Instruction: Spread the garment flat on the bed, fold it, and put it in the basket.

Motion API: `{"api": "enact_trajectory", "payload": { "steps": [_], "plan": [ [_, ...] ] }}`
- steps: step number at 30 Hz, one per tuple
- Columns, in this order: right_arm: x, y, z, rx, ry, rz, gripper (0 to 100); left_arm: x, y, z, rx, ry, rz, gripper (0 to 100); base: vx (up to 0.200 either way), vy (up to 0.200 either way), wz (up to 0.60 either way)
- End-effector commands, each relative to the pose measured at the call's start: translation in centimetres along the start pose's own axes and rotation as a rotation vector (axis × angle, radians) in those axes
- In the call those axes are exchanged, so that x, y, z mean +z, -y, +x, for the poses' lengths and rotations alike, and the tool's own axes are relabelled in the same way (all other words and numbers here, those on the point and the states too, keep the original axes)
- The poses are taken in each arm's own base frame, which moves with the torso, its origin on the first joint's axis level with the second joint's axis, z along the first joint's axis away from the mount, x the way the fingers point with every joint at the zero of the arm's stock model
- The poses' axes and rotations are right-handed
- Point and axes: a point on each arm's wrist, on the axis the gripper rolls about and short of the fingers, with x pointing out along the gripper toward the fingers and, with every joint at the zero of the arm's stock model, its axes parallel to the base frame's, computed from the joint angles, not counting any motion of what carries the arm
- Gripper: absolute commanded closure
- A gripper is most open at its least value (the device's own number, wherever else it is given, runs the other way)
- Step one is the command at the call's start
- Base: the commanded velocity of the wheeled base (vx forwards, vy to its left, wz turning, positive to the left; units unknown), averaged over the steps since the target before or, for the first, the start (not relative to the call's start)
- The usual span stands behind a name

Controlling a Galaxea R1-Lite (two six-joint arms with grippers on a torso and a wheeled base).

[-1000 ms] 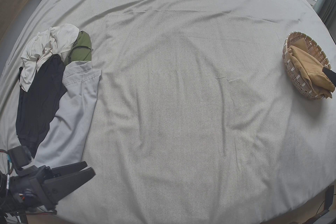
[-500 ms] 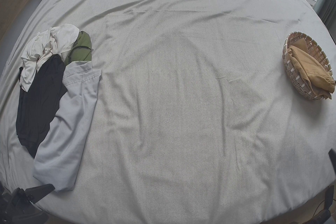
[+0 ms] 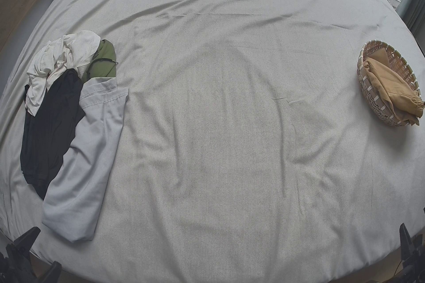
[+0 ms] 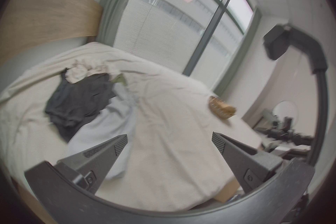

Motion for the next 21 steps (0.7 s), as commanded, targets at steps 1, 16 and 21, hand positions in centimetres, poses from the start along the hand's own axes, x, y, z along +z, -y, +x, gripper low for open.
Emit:
{"api": "enact_trajectory", "payload": {
  "steps": [1, 16, 21],
  "plan": [
    [-0.62, 0.15, -0.05, -0.076, 0.003, -0.022, 0, -1.29, -0.56, -0.27, 0.256, -0.014, 0.047, 0, 0.0, 0.0, 0.0],
    [-0.74, 0.1, -0.05, -0.055, -0.007, 0.031, 0, -1.61, -0.31, -0.95, 0.539, 0.067, 0.247, 0, 0.0, 0.0, 0.0],
    [-1.3, 0.0, -0.07, -0.021, -0.061, 0.044, 0, -1.69, -0.31, -1.0, 0.499, 0.069, 0.227, 0, 0.0, 0.0, 0.0]
  ]
}}
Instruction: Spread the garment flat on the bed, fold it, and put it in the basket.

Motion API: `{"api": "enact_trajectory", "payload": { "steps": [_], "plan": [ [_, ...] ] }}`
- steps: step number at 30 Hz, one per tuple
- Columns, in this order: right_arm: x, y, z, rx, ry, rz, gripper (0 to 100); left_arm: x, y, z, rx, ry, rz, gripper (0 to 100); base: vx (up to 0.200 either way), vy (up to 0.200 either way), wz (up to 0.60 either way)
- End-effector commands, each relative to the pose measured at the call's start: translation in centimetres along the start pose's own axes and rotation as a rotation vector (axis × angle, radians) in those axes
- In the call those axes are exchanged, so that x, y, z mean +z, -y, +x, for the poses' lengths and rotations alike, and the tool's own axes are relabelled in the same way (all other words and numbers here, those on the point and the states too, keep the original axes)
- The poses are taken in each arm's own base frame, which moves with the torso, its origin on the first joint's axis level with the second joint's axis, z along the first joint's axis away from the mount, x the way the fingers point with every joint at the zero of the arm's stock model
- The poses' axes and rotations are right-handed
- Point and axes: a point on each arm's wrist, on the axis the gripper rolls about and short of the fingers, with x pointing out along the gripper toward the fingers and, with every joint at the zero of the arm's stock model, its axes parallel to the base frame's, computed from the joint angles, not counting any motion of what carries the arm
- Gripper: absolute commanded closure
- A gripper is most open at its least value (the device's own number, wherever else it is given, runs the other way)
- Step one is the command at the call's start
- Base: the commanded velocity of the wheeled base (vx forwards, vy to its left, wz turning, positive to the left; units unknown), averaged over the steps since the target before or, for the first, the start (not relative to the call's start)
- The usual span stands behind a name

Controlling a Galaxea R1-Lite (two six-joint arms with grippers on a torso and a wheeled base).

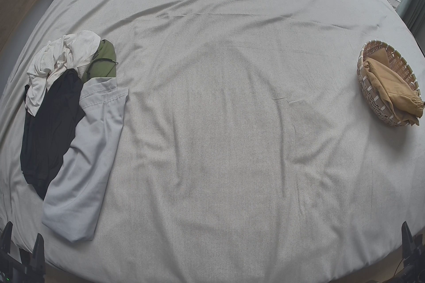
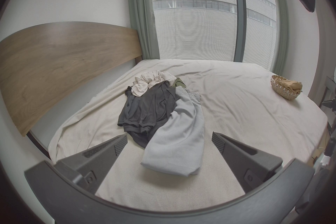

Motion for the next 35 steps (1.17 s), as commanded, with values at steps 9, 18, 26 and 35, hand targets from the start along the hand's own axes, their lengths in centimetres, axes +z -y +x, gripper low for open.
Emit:
{"api": "enact_trajectory", "payload": {
  "steps": [9, 18, 26, 35],
  "plan": [
    [-0.78, -0.04, 0.05, 0.016, -0.036, 0.006, 0, -0.77, 0.12, -0.21, -0.052, 0.0, -0.016, 0, 0.0, 0.0, 0.0],
    [-0.78, -0.05, 0.03, 0.025, -0.032, 0.003, 0, -1.14, 0.25, -0.25, -0.115, -0.032, -0.001, 0, 0.0, 0.0, 0.0],
    [-0.78, -0.08, 0.04, 0.036, -0.034, 0.011, 0, -1.14, 0.25, -0.26, -0.115, -0.03, 0.005, 0, 0.0, 0.0, 0.0],
    [-0.78, -0.08, 0.04, 0.036, -0.034, 0.012, 0, -1.15, 0.24, -0.26, -0.117, -0.032, 0.004, 0, 0.0, 0.0, 0.0]
  ]
}}
